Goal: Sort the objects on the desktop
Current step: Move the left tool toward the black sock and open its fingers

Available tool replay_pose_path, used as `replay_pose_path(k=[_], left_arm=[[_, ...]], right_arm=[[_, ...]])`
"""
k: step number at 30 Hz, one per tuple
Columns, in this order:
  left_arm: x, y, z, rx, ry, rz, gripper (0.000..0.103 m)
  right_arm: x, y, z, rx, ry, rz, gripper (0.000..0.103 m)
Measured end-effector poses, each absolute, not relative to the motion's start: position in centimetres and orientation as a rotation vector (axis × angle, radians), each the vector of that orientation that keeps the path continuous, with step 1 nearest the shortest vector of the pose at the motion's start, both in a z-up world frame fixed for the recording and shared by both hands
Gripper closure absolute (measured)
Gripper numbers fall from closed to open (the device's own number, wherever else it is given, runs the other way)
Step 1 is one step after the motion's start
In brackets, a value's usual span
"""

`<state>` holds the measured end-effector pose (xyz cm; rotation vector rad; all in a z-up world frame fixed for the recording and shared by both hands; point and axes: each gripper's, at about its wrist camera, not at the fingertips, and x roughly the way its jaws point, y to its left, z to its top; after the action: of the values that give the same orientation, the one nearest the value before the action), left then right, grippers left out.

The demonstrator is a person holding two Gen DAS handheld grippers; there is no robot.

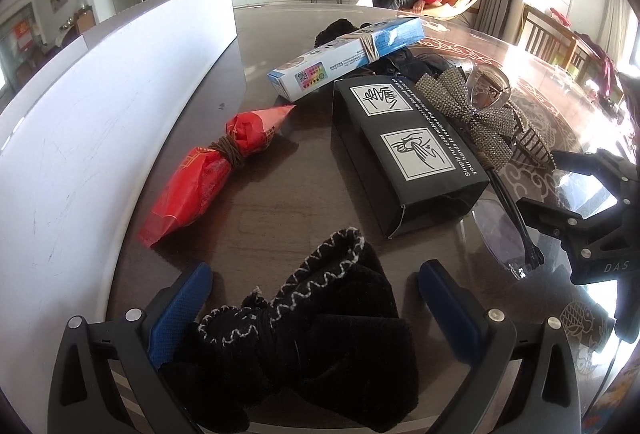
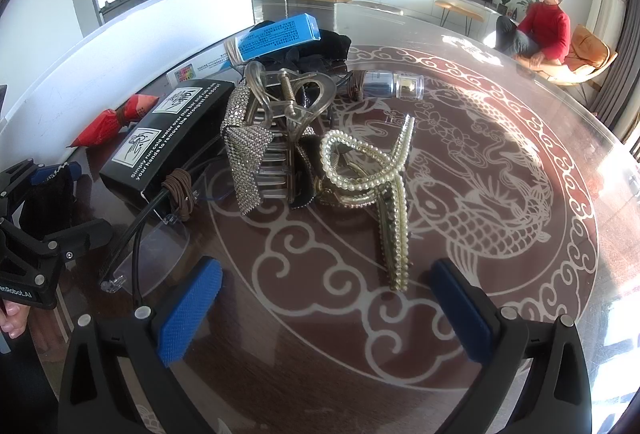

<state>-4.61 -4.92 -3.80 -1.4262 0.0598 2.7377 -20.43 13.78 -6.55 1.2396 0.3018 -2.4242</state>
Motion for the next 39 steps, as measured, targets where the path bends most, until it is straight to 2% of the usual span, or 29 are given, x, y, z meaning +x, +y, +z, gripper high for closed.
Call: replay_pose_path(k=[12,15,22,27,33,39], left_arm=[[-4.7,-5.0,-3.8,-1.441,0.069,2.723,0.0],[-4.9,-4.5,-3.4,-1.477,0.151,2.711,0.0],[-3.8,-5.2,2.2,-1.349,0.24,2.668,0.0],[-4.1,-7.0,2.0,-1.465,0.05,2.592,0.0],[-4.9,-7.5,-1.2,-1.632,-0.134,2.767,0.0],[-0.4,-7.3,-1.1,-1.68,-0.166,2.835,0.0]], right_arm=[[-20.5,13.8,-6.6,1.239,0.302,-2.424,0.0],[-20.5,13.8,-6.6,1.239,0.302,-2.424,0.0],[-20.5,13.8,-6.6,1.239,0.302,-2.424,0.0],[-20.5,13.8,-6.6,1.239,0.302,-2.424,0.0],[-20.5,13.8,-6.6,1.239,0.302,-2.424,0.0],[-20.5,13.8,-6.6,1.239,0.302,-2.424,0.0]])
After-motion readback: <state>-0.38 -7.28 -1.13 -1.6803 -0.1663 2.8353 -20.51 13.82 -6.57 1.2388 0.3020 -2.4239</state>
